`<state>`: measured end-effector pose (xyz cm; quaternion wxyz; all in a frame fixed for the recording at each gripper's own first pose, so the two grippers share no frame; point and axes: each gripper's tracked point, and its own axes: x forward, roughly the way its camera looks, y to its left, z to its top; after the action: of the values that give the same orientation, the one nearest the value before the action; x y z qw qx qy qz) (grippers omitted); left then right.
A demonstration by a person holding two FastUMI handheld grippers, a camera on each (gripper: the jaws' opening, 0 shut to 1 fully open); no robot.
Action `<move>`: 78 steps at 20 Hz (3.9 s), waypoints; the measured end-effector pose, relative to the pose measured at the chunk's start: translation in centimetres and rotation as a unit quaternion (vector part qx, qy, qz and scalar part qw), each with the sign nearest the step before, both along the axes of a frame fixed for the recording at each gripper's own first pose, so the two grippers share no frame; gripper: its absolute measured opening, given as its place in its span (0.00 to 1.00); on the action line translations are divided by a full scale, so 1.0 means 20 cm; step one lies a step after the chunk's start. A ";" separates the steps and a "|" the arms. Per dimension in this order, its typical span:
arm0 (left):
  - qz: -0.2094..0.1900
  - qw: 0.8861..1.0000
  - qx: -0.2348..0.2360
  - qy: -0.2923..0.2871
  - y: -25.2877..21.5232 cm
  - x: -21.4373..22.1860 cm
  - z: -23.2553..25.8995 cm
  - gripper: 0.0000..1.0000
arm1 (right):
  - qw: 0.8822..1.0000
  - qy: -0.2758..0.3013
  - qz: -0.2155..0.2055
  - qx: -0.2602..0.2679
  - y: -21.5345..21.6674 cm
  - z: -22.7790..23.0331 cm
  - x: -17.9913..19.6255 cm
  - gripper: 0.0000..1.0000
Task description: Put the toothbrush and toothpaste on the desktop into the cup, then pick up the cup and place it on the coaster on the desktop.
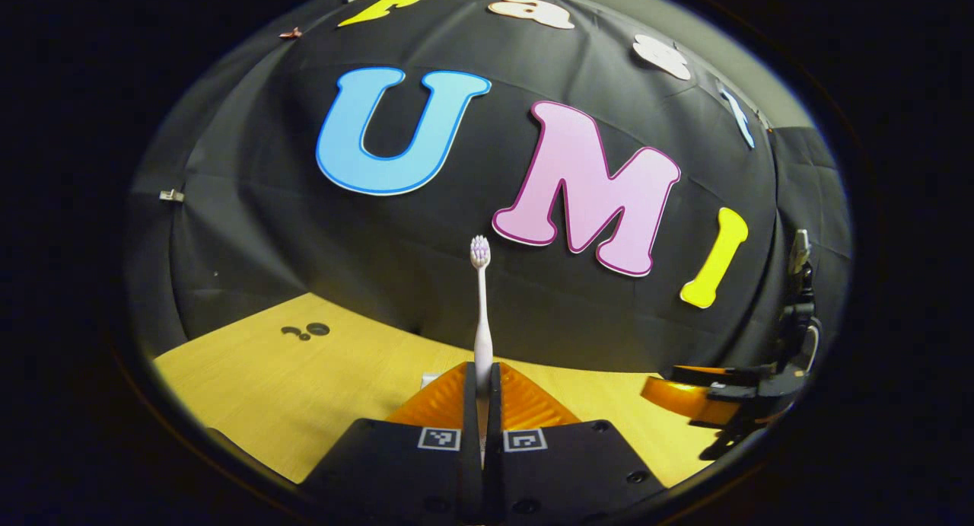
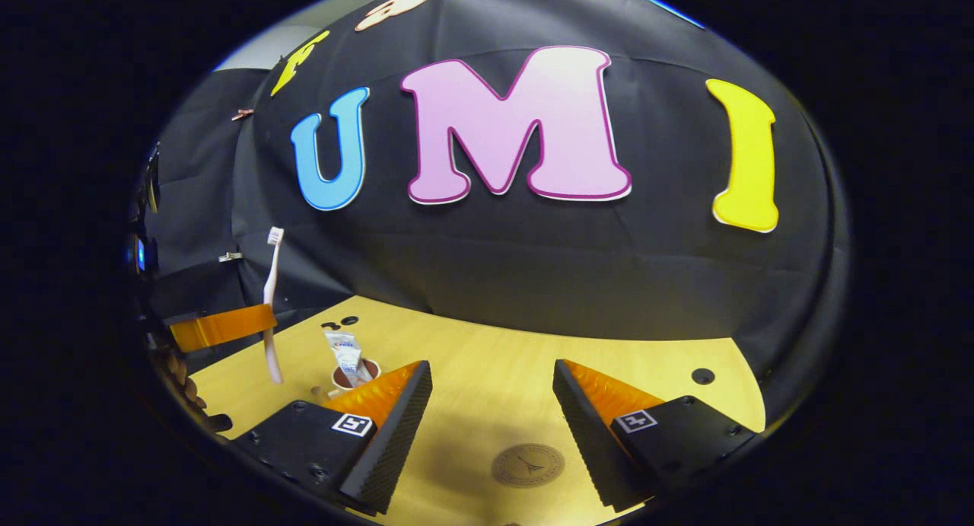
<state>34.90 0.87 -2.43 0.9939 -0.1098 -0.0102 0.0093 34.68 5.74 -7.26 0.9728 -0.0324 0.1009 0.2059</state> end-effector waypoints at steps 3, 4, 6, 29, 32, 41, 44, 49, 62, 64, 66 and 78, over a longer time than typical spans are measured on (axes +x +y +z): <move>-0.001 0.999 0.031 -0.021 -0.01 0.13 -0.03 0.06 | 1.000 0.007 -0.020 0.007 -0.09 0.01 -0.02 0.98; -0.003 0.999 0.035 -0.025 -0.01 0.18 -0.05 0.06 | 1.000 0.008 -0.028 0.009 -0.13 0.00 -0.02 0.98; -0.001 0.998 0.040 -0.038 0.00 0.25 -0.07 0.06 | 0.999 0.012 -0.042 0.010 -0.19 -0.01 -0.03 0.98; -0.011 0.994 0.104 -0.025 0.03 0.26 -0.39 0.82 | 0.995 0.065 -0.082 -0.005 -0.32 -0.26 -0.16 0.99; -0.031 0.993 0.114 0.021 0.02 0.18 -0.42 0.99 | 0.993 0.069 -0.095 0.000 -0.40 -0.25 -0.17 0.99; -0.061 0.973 0.131 0.178 0.08 0.13 -0.57 0.99 | 0.988 0.088 -0.127 0.022 -0.60 -0.24 -0.23 0.99; -0.069 0.956 0.139 0.249 0.11 0.14 -0.66 0.96 | 0.987 0.088 -0.131 0.026 -0.66 -0.23 -0.27 0.99; -0.091 0.919 0.138 0.358 0.12 0.14 -0.75 1.00 | 0.982 0.110 -0.152 0.034 -0.80 -0.32 -0.35 0.99; -0.103 0.835 0.156 0.518 0.09 0.23 -0.92 0.85 | 0.951 0.153 -0.253 0.090 -1.29 -0.44 -0.42 0.99; -0.104 0.826 0.160 0.531 0.08 0.24 -0.94 0.77 | 0.948 0.155 -0.263 0.092 -1.34 -0.44 -0.44 0.99; -0.107 0.817 0.163 0.542 0.09 0.23 -0.96 0.76 | 0.945 0.156 -0.270 0.095 -1.37 -0.44 -0.45 0.99; -0.123 0.804 0.142 0.564 0.08 0.19 -0.99 0.28 | 0.942 0.159 -0.281 0.094 -1.39 -0.48 -0.49 0.99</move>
<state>38.61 2.51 -22.30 0.8215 0.0573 0.5648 -0.0539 24.78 -22.14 -16.94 0.9610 0.1218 0.2399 -0.0645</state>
